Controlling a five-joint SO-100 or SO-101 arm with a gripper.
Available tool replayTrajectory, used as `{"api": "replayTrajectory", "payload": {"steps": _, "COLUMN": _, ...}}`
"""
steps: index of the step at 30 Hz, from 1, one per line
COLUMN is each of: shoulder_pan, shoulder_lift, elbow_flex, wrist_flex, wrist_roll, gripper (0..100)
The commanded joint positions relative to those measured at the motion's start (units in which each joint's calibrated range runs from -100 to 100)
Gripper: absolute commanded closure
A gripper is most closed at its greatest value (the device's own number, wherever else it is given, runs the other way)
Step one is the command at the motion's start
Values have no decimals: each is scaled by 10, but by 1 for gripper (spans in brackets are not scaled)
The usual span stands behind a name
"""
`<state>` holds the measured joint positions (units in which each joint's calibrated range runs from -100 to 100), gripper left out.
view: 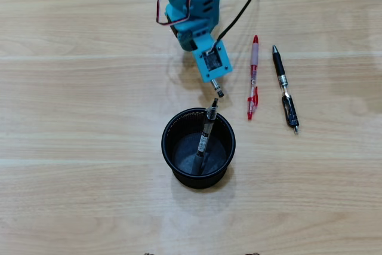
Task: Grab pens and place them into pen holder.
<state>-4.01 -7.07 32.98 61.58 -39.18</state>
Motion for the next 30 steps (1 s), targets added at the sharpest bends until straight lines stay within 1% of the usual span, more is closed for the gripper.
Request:
{"api": "replayTrajectory", "payload": {"steps": 1, "shoulder_pan": 2, "shoulder_lift": -83, "elbow_flex": -71, "wrist_flex": 20, "wrist_roll": 2, "gripper": 98}}
{"api": "replayTrajectory", "payload": {"steps": 5, "shoulder_pan": -4, "shoulder_lift": -108, "elbow_flex": -170, "wrist_flex": 11, "wrist_roll": 2, "gripper": 98}}
{"api": "replayTrajectory", "payload": {"steps": 9, "shoulder_pan": 1, "shoulder_lift": -92, "elbow_flex": -299, "wrist_flex": 10, "wrist_roll": 2, "gripper": 98}}
{"api": "replayTrajectory", "payload": {"steps": 11, "shoulder_pan": 4, "shoulder_lift": -75, "elbow_flex": -354, "wrist_flex": -9, "wrist_roll": 2, "gripper": 98}}
{"api": "replayTrajectory", "payload": {"steps": 14, "shoulder_pan": 11, "shoulder_lift": -43, "elbow_flex": -396, "wrist_flex": -102, "wrist_roll": 1, "gripper": 98}}
{"api": "replayTrajectory", "payload": {"steps": 17, "shoulder_pan": 11, "shoulder_lift": -5, "elbow_flex": -402, "wrist_flex": -208, "wrist_roll": -3, "gripper": 98}}
{"api": "replayTrajectory", "payload": {"steps": 20, "shoulder_pan": 9, "shoulder_lift": 39, "elbow_flex": -402, "wrist_flex": -286, "wrist_roll": -3, "gripper": 98}}
{"api": "replayTrajectory", "payload": {"steps": 25, "shoulder_pan": 11, "shoulder_lift": 121, "elbow_flex": -407, "wrist_flex": -375, "wrist_roll": -3, "gripper": 98}}
{"api": "replayTrajectory", "payload": {"steps": 30, "shoulder_pan": 13, "shoulder_lift": 178, "elbow_flex": -408, "wrist_flex": -417, "wrist_roll": -4, "gripper": 98}}
